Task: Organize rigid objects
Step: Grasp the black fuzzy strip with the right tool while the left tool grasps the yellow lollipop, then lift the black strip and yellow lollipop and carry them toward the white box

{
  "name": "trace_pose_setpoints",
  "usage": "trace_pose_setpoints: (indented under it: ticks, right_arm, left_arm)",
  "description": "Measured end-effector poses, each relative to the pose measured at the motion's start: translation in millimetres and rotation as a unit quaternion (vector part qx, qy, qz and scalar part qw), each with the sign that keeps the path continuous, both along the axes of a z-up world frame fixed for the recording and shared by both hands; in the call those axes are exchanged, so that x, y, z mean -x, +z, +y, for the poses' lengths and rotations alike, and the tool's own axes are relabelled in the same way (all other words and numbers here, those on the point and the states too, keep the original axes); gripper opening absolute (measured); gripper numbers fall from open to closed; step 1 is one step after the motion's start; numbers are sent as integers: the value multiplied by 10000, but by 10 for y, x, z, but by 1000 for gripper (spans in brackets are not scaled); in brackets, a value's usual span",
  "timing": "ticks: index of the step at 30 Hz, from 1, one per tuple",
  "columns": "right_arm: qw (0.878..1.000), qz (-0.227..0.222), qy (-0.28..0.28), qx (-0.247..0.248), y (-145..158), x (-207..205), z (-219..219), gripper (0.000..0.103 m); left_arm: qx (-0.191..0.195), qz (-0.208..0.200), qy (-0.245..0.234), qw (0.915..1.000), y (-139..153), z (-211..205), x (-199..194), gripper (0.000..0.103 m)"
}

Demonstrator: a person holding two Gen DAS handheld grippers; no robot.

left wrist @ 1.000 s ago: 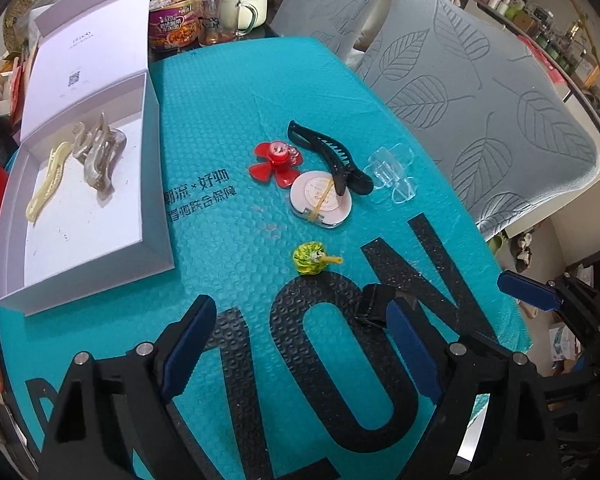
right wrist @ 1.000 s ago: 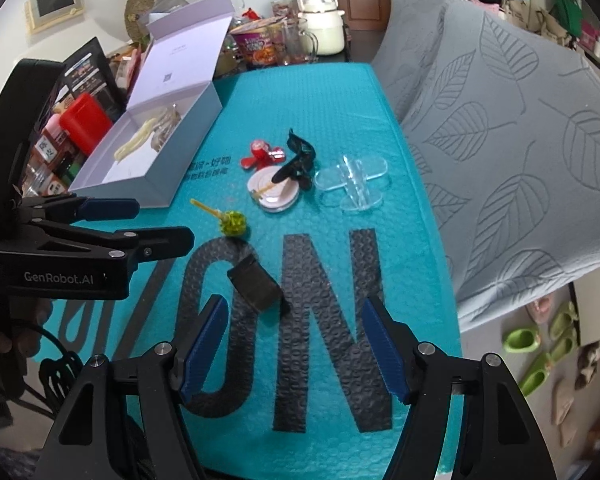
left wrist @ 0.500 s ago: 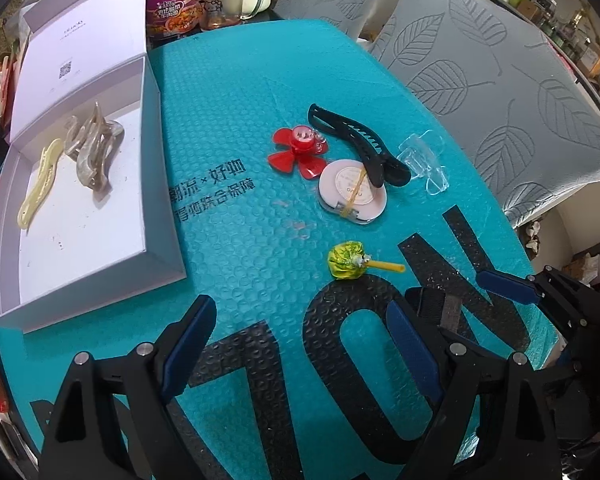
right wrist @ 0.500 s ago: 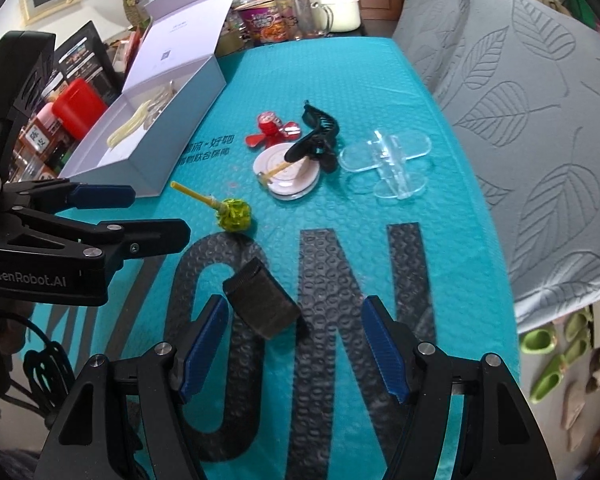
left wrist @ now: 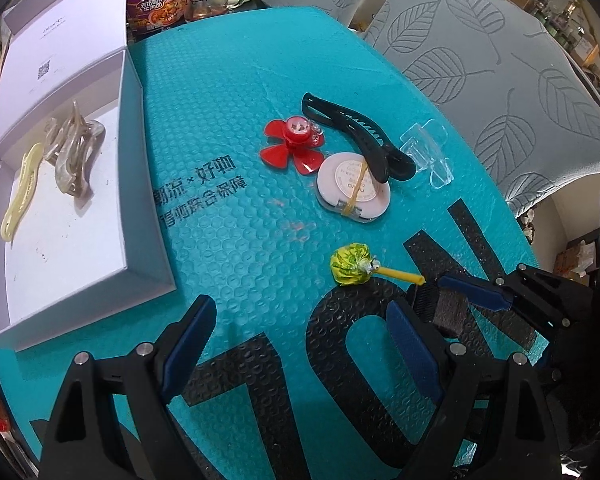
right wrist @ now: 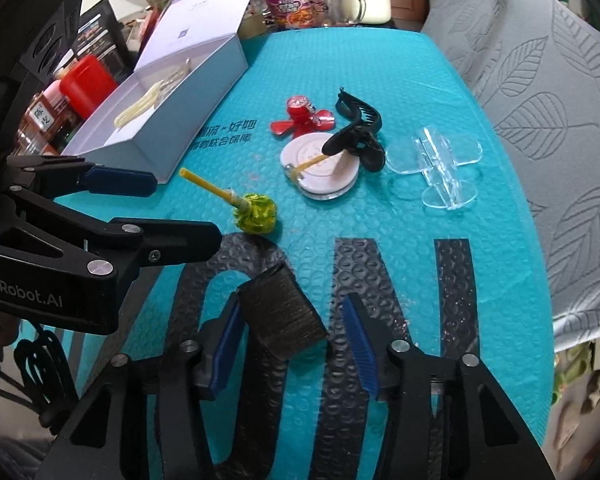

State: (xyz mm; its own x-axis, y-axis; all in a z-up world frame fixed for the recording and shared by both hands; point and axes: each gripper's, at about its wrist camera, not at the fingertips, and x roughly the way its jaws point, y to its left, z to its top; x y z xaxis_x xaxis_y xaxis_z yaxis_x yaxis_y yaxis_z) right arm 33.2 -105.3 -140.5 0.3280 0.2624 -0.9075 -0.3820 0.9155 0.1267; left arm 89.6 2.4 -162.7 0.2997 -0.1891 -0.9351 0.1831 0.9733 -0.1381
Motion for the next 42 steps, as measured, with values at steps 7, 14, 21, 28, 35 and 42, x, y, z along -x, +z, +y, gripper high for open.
trace_pose_setpoints:
  ticks: [7, 14, 21, 28, 35, 42]
  right_arm:
    - [9999, 7, -113, 27, 5, -41, -75, 25]
    - [9992, 23, -382, 86, 9, -39, -245, 25]
    - [9982, 43, -582, 111, 11, 12, -361, 26]
    - [9976, 72, -685, 110, 6, 24, -401, 26]
    - [9971, 89, -749, 84, 10, 20, -435, 26]
    - [9959, 129, -894, 50, 34, 33, -499, 26]
  left_arm:
    - [3, -109, -128, 9999, -39, -133, -64, 88]
    - [-25, -312, -323, 9990, -105, -331, -136, 88]
    - [-173, -453, -424, 9979, -139, -506, -166, 67]
    - [-174, -392, -506, 9978, -208, -549, -182, 42]
    - [-189, -405, -544, 9975, -228, -546, -152, 26]
    - [-161, -410, -680, 9967, -160, -568, -109, 26]
